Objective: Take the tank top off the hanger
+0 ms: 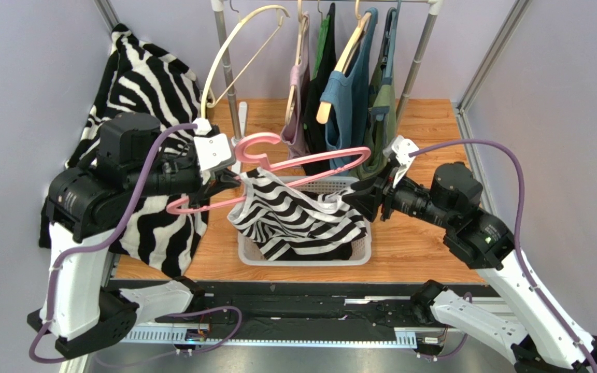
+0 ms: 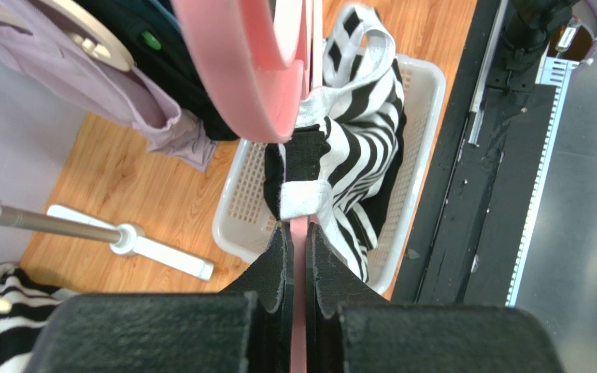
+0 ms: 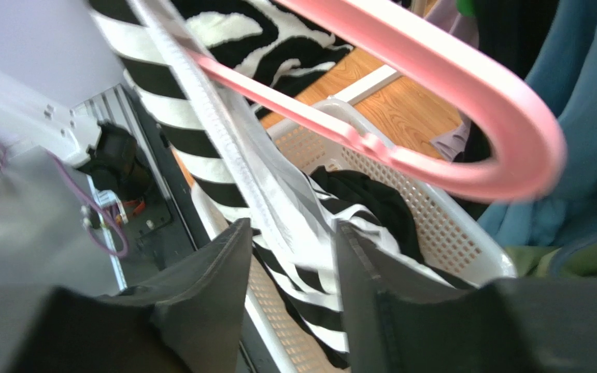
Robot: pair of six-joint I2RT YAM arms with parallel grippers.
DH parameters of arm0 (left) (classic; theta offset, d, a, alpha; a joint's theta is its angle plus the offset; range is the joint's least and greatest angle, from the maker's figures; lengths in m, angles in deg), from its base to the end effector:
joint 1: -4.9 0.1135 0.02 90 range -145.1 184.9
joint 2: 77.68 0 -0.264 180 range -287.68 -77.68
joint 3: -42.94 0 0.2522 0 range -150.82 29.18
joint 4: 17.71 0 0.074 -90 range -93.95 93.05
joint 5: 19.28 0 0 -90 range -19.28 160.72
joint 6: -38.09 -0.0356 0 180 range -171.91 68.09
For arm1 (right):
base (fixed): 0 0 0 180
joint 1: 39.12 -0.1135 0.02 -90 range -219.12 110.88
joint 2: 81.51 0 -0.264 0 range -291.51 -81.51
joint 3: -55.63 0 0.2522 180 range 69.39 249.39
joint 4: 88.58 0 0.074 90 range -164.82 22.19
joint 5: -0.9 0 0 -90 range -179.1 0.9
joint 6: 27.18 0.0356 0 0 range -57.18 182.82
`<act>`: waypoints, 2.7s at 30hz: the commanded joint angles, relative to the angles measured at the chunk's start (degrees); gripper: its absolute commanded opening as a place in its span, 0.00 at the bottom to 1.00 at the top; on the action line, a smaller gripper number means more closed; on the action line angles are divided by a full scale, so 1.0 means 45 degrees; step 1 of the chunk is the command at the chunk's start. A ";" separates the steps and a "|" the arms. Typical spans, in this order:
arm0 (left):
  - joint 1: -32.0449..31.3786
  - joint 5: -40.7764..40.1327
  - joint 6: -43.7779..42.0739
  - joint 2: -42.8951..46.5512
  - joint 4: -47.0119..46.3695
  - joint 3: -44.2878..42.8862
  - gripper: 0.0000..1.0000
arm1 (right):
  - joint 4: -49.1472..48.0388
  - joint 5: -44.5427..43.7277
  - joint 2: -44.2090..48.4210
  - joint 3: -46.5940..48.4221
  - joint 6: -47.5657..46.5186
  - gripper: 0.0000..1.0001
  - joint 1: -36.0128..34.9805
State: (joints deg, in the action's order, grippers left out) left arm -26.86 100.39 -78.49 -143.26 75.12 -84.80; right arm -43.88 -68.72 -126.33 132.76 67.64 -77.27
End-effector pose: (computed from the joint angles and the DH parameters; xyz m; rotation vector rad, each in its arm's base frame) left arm 0.0918 -0.0776 0.5234 1.2756 1.6475 -0.5982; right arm 0.1109 0.1029 0.4114 -0.7808 1.6829 0.8479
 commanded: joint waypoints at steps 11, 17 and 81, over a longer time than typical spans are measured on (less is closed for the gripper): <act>0.0068 0.1647 -0.0749 -0.0407 0.0786 -0.0083 0.00 | 0.2735 0.0526 -0.1422 0.6149 -0.3863 0.49 -0.0721; 0.0067 0.3152 -0.2311 -0.0309 0.2426 -0.0180 0.00 | 0.3142 0.1990 -0.3164 0.7692 -0.4781 0.47 -0.1247; -0.0011 0.3307 0.5068 -0.0211 -0.5734 0.2749 0.80 | 0.2501 -0.1463 -0.4259 0.7265 -0.4938 0.00 -0.3885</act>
State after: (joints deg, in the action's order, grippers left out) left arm -26.62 110.12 -58.08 -143.65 52.98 -70.33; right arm -28.49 -78.40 -146.17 166.38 44.58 -94.53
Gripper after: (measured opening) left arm 0.797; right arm 0.105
